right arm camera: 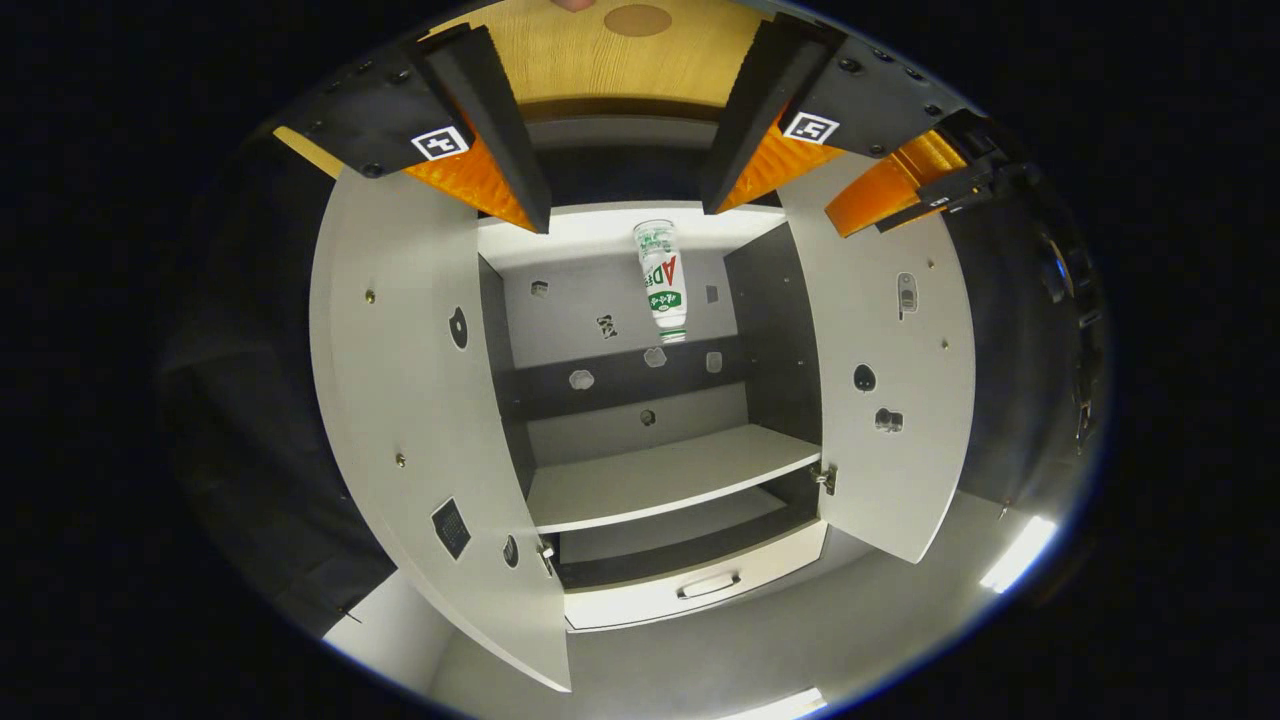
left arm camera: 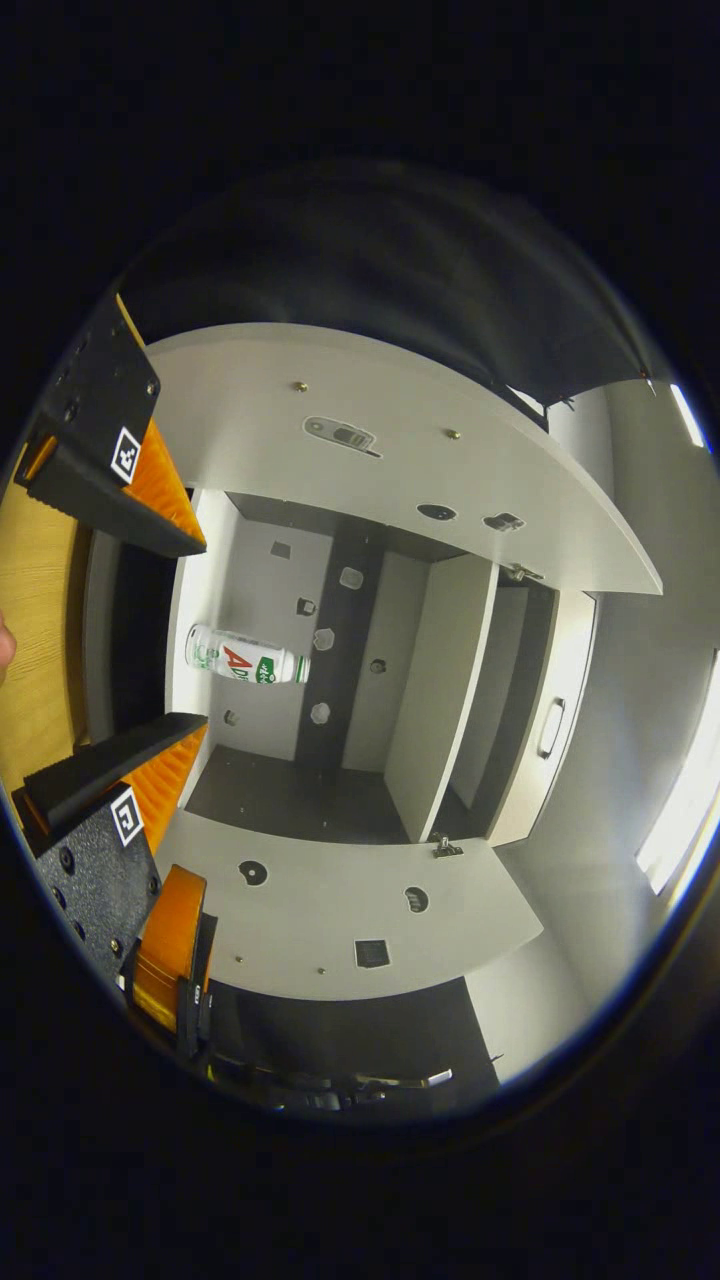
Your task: Grasp the bottle in the cabinet with the left hand and place it on the coaster, then close the right door with the right hand and the left door with the left hand.
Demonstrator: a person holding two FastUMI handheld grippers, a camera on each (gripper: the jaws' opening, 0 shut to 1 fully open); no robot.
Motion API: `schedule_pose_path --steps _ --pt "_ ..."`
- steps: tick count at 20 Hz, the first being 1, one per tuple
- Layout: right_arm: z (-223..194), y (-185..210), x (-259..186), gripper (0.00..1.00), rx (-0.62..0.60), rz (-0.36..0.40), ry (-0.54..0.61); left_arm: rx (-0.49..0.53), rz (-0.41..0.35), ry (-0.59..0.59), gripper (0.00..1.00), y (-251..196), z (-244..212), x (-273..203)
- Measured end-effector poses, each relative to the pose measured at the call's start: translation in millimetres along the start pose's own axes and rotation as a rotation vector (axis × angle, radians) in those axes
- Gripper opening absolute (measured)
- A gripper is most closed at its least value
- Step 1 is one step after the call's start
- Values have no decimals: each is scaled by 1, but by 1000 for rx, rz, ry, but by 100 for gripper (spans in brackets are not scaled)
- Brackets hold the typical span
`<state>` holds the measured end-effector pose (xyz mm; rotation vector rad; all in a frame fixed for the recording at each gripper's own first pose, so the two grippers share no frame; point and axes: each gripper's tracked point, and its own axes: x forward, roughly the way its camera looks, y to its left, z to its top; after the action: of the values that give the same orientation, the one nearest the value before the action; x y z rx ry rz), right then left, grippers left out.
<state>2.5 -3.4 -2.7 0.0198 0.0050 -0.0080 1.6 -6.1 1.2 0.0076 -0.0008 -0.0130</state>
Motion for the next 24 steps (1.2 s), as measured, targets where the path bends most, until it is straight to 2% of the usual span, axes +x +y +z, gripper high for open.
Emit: schedule_pose_path --steps 10,15,18,21,22,24 --pt "-1 0 -3 99 0 -4 -2 -1 20 8 95 7 -2 -3" --pt "3 2 -6 98 6 5 -20 34 14 -16 95 8 12 5" --pt "3 6 -11 98 9 34 -28 2 -25 0 94 -1 14 23" --pt "-2 -1 -15 98 -1 26 -7 17 -49 -14 95 -5 28 45" --pt "-4 -1 -17 98 3 31 -5 22 -58 -20 98 -8 33 55" --pt "-5 -7 -21 98 1 17 3 17 -108 -19 94 -19 39 80"
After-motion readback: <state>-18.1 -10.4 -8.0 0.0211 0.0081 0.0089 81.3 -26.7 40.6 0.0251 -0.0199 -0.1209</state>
